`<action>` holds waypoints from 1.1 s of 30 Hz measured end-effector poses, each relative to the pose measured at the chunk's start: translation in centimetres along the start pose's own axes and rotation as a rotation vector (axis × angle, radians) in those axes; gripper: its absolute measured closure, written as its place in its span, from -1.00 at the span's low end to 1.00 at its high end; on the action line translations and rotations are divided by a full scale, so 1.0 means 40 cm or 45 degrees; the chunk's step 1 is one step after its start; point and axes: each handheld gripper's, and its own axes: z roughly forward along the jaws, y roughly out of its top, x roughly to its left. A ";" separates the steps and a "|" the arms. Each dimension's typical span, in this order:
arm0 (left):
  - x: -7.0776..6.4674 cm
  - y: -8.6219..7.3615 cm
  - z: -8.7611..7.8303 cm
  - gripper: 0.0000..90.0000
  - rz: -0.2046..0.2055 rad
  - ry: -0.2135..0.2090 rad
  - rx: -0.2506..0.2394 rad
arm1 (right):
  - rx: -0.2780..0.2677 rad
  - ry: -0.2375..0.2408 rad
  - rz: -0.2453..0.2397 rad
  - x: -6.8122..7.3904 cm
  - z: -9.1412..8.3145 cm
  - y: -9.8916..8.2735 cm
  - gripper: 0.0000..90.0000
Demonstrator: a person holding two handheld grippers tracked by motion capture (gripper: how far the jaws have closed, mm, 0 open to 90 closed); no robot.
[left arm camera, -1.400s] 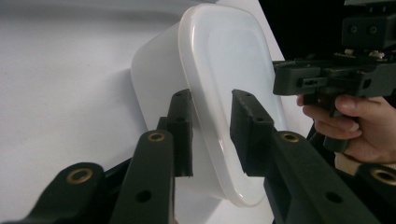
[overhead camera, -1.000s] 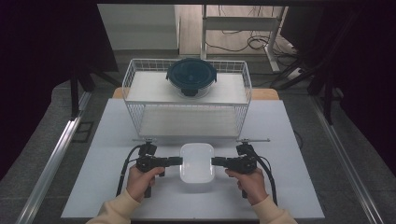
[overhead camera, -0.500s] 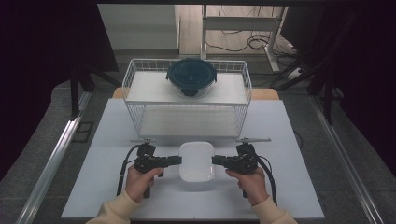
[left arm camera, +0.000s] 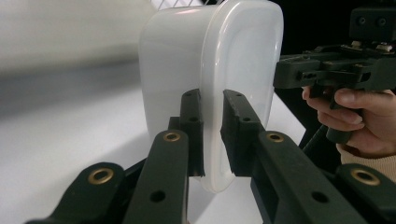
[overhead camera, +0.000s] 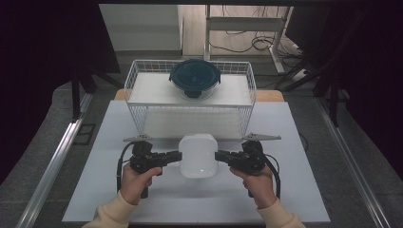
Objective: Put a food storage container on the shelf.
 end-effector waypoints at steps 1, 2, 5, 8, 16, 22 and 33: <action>-0.005 0.010 -0.006 0.76 0.008 0.001 -0.010 | -0.008 -0.003 -0.016 0.007 -0.005 0.010 0.76; -0.010 0.021 -0.011 0.76 0.020 0.001 -0.014 | -0.018 -0.002 -0.027 0.013 -0.009 0.021 0.76; -0.029 0.059 -0.031 0.76 0.053 0.006 -0.033 | -0.045 -0.003 -0.056 0.029 -0.023 0.056 0.76; -0.046 0.097 -0.053 0.76 0.083 -0.007 -0.054 | -0.078 -0.001 -0.090 0.050 -0.041 0.094 0.76; -0.091 0.192 -0.104 0.76 0.155 -0.012 -0.118 | -0.133 -0.014 -0.182 0.107 -0.086 0.198 0.76; -0.103 0.256 -0.124 0.76 0.180 -0.012 -0.130 | -0.155 -0.015 -0.200 0.124 -0.098 0.265 0.76; -0.139 0.368 -0.163 0.76 0.236 0.002 -0.149 | -0.195 -0.010 -0.230 0.150 -0.126 0.370 0.76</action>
